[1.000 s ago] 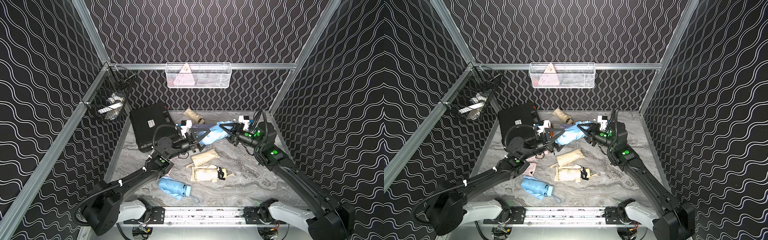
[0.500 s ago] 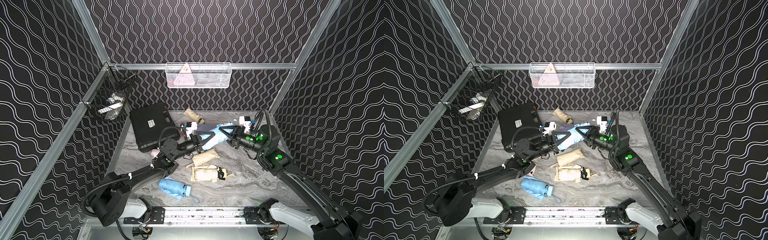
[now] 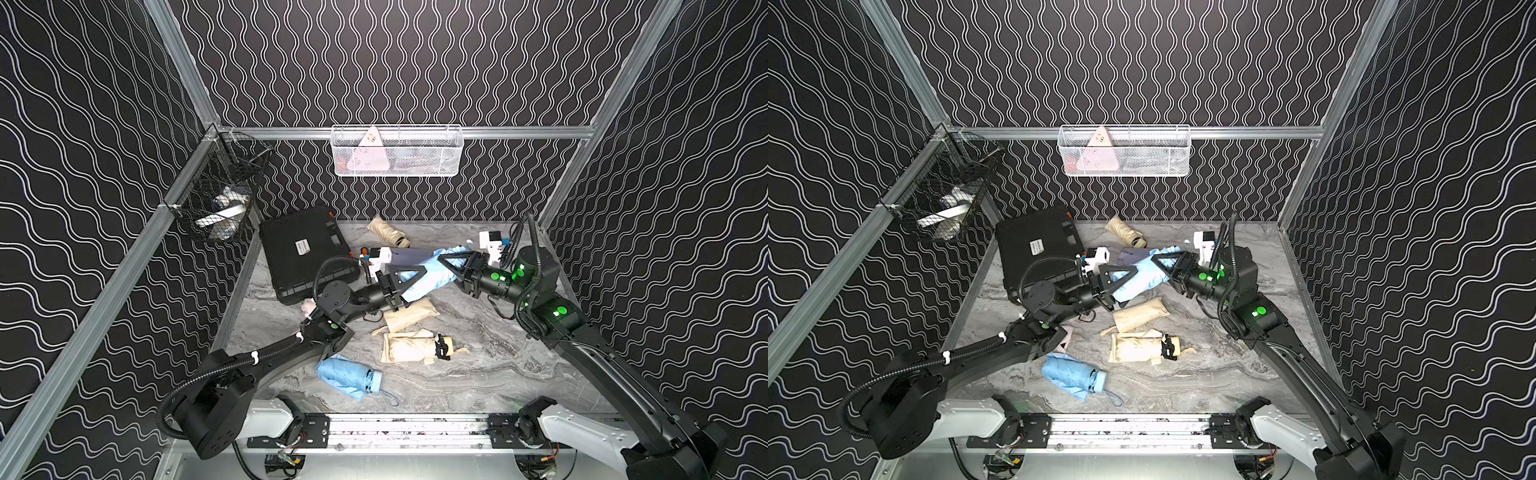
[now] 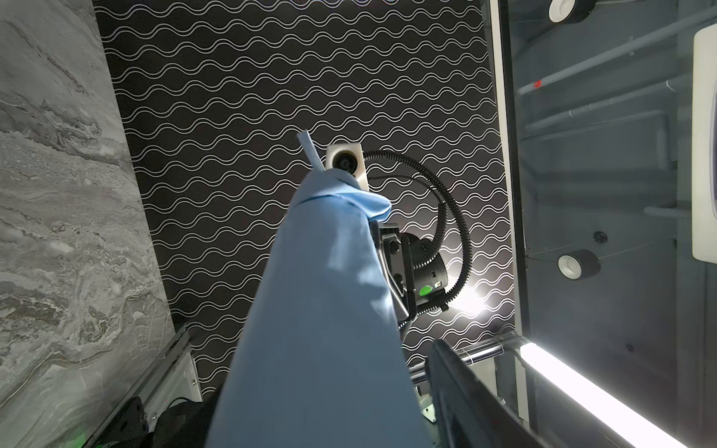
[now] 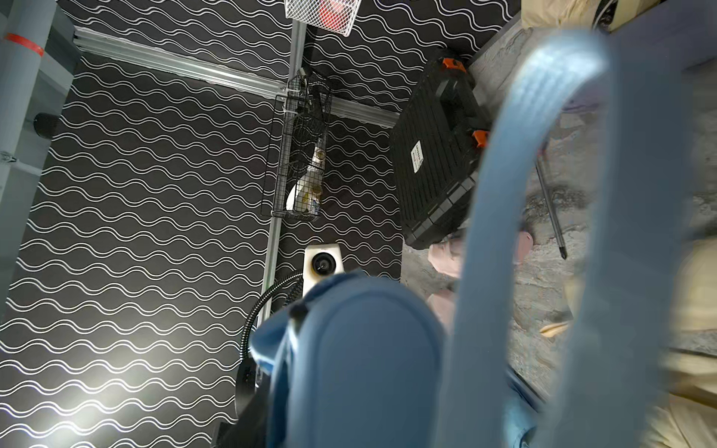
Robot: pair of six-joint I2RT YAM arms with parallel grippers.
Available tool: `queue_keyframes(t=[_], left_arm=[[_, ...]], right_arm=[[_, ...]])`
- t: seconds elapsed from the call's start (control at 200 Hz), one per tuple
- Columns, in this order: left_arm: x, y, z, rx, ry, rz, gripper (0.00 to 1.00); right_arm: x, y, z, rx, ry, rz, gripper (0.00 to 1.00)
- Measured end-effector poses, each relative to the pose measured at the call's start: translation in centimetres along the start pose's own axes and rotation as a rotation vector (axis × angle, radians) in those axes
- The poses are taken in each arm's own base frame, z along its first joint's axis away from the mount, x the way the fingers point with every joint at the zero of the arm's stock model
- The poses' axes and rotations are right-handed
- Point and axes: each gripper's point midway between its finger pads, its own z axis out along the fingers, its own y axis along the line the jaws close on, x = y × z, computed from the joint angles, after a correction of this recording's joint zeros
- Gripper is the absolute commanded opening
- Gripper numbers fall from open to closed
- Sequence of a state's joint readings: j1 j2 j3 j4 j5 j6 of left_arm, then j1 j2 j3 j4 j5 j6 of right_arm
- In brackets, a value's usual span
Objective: Take umbrellas out of sleeves
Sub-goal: Pick up the umbrella from the center of the board.
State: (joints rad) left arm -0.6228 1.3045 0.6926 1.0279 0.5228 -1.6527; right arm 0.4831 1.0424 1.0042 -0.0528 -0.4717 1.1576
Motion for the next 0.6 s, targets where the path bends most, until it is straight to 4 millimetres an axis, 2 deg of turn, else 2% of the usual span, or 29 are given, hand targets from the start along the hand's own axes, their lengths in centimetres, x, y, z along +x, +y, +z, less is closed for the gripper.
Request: queue_keyframes(t=[0.125,0.36,0.41,0.52,0.6], left_arm=[[-0.2,0.2,-0.2,-0.016,-0.004,-0.002,0.65],[-0.5,1.9,-0.4,-0.051,0.002,-0.025,0.41],[-0.7,2.2,-0.4,-0.055,-0.001,-0.029,0.35],[-0.7,2.5,-0.7,-0.080,0.013,-0.028,0.24],[-0.5,2.7,-0.8,-0.134,0.031,0.007,0.21]], right_arm=[[-0.1,-0.2,0.1,0.005,-0.004,-0.015,0.43],[0.2,-1.1,0.7,0.022,0.022,-0.002,0.47],[0.3,-1.2,0.7,0.024,0.025,0.000,0.51],[0.5,-1.2,0.7,0.030,0.041,-0.010,0.72],[0.8,-1.4,0.5,0.044,0.053,-0.025,0.81]])
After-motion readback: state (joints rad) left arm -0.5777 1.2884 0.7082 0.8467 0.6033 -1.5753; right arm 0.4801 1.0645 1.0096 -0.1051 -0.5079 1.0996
